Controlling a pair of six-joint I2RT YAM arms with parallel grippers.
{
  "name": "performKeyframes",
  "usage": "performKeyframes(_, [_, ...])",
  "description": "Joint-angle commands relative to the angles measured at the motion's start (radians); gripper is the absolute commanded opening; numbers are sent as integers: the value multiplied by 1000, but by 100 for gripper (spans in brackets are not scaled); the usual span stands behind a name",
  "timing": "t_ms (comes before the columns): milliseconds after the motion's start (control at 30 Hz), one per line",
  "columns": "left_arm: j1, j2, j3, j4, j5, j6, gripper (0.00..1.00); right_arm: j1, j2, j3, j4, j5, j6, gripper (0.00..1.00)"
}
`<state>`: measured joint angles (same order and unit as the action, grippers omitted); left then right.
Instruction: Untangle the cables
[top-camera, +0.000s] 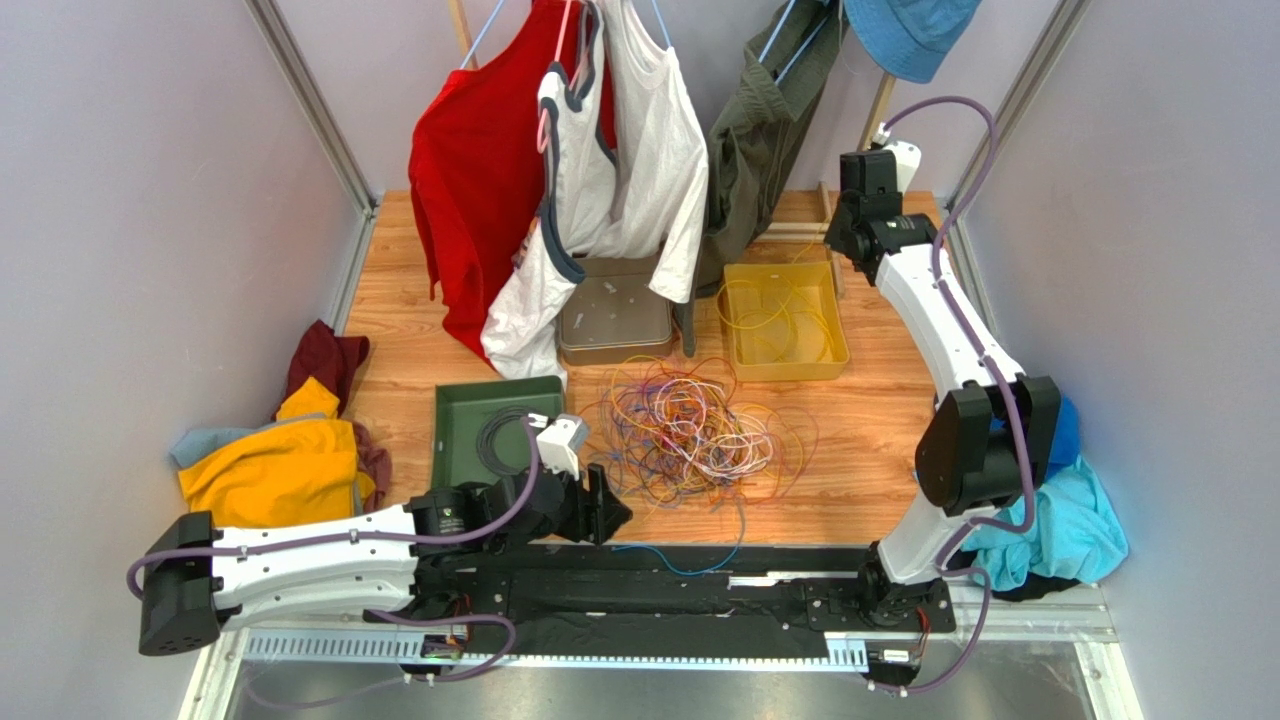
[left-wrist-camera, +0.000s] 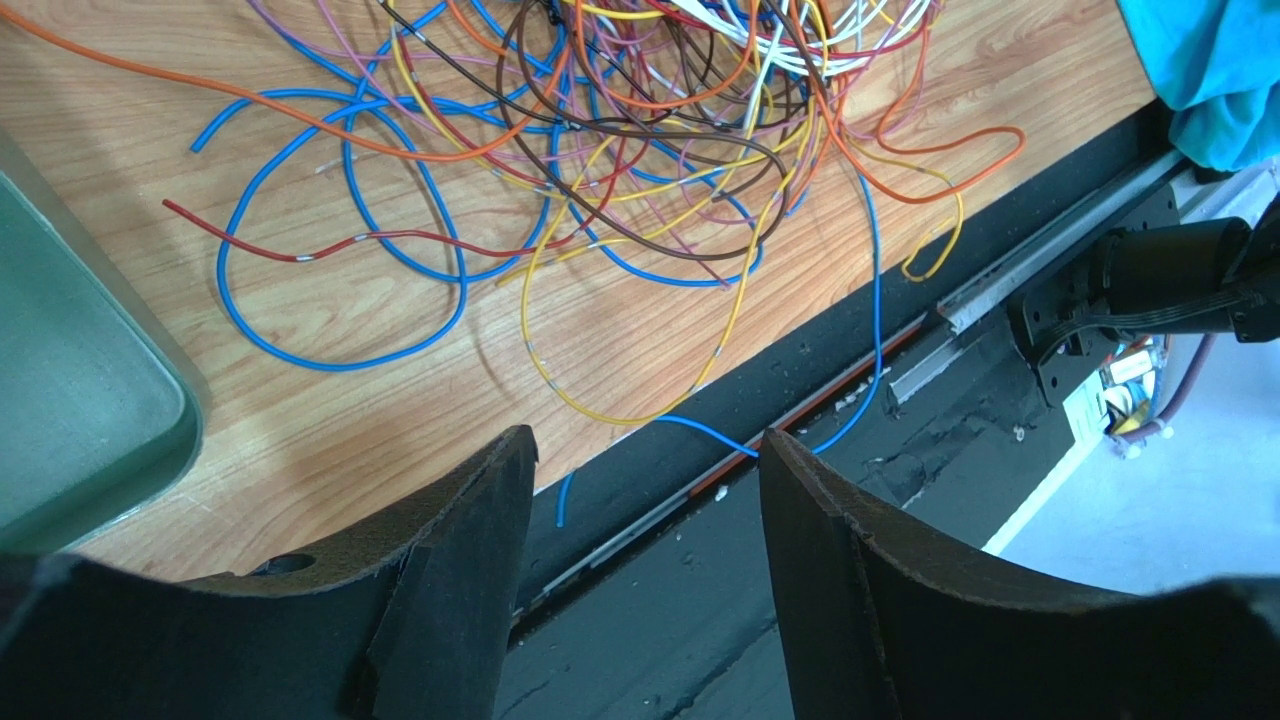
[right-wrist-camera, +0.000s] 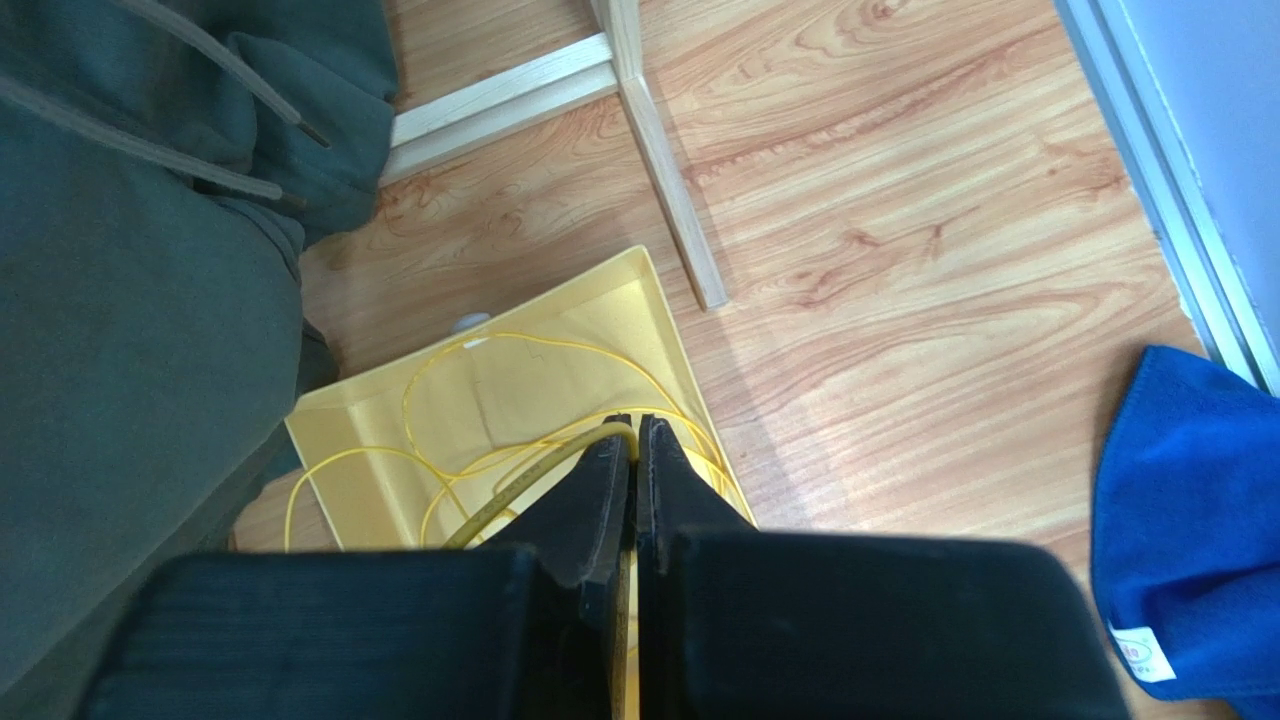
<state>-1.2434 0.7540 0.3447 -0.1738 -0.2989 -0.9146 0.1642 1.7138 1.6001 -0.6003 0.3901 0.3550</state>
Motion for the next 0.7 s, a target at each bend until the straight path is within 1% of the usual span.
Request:
performKeyframes(0, [-4,14,-6,53,9,-10,65,-6,-100,14,68,0,12,0])
performKeyframes(100, [-4,18,-4,46,24,-20,64,-6,-129,-3,71,10,16,0])
performKeyframes(233, [-4,11,-10,45,27,-32,64,-9,-148,-17,80,-13,18,0])
performKeyframes(267, [-4,11,-10,45,30,-30,64,-11,-145,-19,83,-39,16,0])
performKeyframes(500, [-4,15,-9,54,27,-30,63,-11,-28,-23,74,-129,36,0])
performKeyframes(667, [-4,51,-4,69,21,-17,63,-9,62,-31,83,-194,59,0])
